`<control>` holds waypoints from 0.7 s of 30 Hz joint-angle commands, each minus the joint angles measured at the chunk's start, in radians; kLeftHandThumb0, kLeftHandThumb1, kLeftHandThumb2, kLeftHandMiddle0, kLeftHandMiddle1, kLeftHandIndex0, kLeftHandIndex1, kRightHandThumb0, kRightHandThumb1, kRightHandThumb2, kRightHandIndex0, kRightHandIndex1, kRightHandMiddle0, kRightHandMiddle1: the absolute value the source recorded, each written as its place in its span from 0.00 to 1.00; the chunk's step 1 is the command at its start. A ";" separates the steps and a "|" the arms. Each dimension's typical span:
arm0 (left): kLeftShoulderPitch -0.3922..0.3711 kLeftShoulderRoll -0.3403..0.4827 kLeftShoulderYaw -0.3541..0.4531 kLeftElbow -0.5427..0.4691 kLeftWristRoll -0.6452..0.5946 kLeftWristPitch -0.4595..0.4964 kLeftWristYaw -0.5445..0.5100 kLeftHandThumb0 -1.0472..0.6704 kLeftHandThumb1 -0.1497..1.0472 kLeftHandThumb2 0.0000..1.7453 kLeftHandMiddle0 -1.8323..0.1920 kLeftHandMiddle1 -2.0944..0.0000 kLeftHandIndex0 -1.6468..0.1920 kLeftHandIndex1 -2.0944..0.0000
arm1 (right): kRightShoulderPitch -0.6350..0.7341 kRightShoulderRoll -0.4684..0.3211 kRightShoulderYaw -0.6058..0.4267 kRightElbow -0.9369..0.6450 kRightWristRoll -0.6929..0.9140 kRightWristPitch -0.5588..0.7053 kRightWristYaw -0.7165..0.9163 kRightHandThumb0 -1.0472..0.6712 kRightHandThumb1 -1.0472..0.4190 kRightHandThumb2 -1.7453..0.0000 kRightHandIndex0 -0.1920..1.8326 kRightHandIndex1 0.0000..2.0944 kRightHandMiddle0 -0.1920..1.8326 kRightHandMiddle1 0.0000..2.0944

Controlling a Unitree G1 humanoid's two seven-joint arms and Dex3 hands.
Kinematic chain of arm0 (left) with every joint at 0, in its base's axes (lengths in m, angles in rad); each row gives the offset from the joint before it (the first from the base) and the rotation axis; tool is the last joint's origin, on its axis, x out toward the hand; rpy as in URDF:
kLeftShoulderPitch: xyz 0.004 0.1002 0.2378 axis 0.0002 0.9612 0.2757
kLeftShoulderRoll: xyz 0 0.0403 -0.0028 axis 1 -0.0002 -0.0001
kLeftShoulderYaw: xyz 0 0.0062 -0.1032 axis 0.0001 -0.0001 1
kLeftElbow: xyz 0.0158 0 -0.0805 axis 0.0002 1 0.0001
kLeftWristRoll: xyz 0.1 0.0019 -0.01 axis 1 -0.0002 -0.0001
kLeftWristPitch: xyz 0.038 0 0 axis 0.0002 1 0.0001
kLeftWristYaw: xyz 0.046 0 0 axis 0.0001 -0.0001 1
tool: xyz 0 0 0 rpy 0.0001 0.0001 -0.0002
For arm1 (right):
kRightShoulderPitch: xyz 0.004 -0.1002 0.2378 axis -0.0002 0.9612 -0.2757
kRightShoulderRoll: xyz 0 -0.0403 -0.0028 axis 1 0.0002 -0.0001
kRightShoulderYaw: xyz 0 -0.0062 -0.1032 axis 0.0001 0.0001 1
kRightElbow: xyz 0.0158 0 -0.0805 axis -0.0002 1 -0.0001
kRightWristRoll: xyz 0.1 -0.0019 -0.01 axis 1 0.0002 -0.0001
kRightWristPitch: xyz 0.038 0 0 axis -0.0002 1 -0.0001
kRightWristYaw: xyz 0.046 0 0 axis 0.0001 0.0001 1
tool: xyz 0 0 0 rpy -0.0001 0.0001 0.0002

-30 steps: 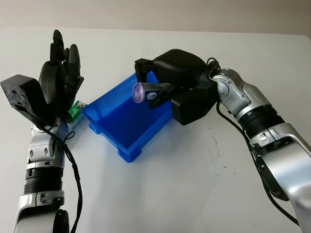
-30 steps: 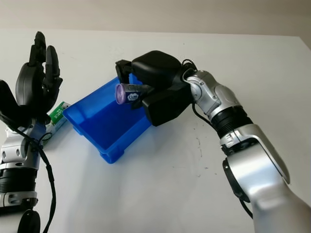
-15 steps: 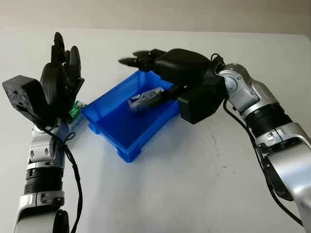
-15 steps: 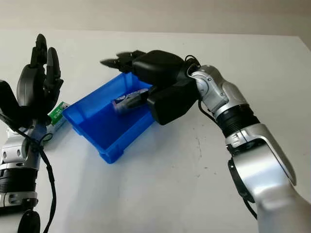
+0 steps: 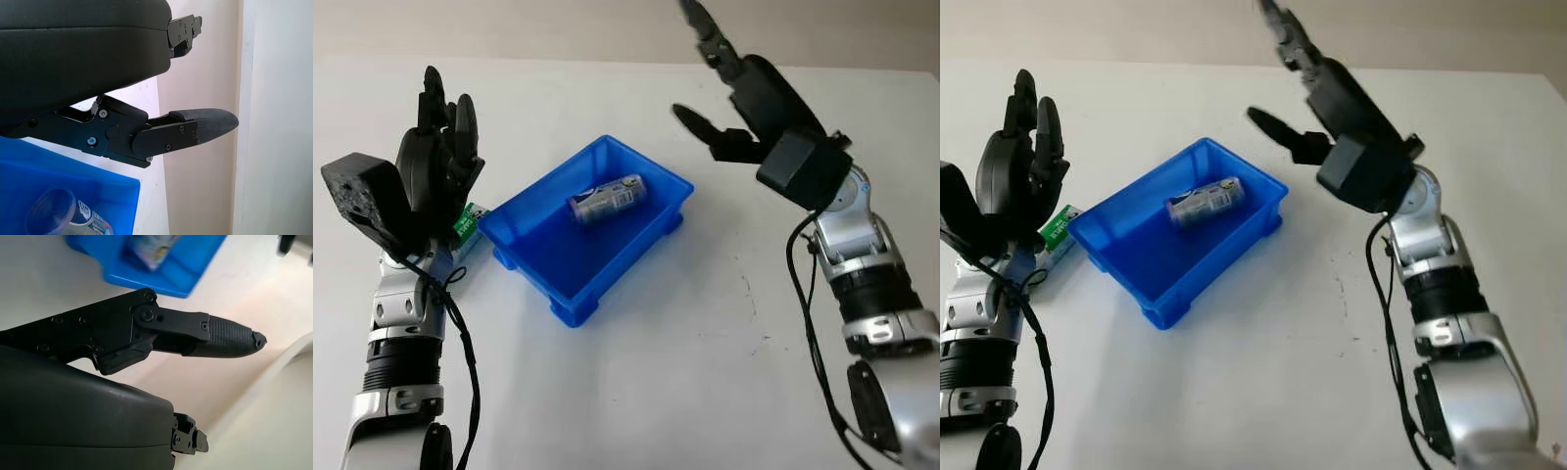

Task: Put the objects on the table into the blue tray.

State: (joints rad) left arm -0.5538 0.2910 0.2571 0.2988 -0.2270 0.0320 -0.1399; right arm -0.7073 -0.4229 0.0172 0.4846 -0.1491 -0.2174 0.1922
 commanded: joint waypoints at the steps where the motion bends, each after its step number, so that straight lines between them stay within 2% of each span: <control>1: -0.002 0.001 0.005 0.004 -0.006 -0.009 -0.009 0.17 1.00 0.33 1.00 1.00 1.00 1.00 | 0.051 0.027 -0.048 -0.050 0.056 0.076 -0.006 0.15 0.00 0.62 0.00 0.00 0.00 0.00; 3: -0.003 0.003 0.007 0.008 -0.007 -0.009 -0.015 0.17 1.00 0.33 1.00 1.00 1.00 1.00 | 0.088 0.050 -0.085 -0.088 0.113 0.178 -0.009 0.16 0.00 0.63 0.00 0.00 0.00 0.00; 5: -0.004 0.005 0.008 0.009 -0.008 -0.004 -0.016 0.17 1.00 0.33 1.00 1.00 1.00 1.00 | 0.116 0.069 -0.109 -0.122 0.146 0.219 -0.023 0.17 0.00 0.62 0.00 0.00 0.00 0.00; 15: 0.000 0.007 0.008 -0.002 0.003 0.000 -0.002 0.17 1.00 0.33 1.00 1.00 1.00 1.00 | 0.156 0.129 -0.155 -0.192 0.195 0.262 -0.087 0.18 0.00 0.59 0.00 0.00 0.00 0.00; 21: 0.026 0.015 0.008 -0.062 0.032 0.016 0.044 0.17 1.00 0.33 0.99 0.98 0.99 0.99 | 0.155 0.141 -0.160 -0.205 0.214 0.289 -0.088 0.18 0.00 0.58 0.00 0.00 0.00 0.00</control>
State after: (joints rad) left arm -0.5469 0.2935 0.2600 0.2640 -0.2057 0.0428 -0.1010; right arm -0.5594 -0.2872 -0.1302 0.3064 0.0567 0.0670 0.1074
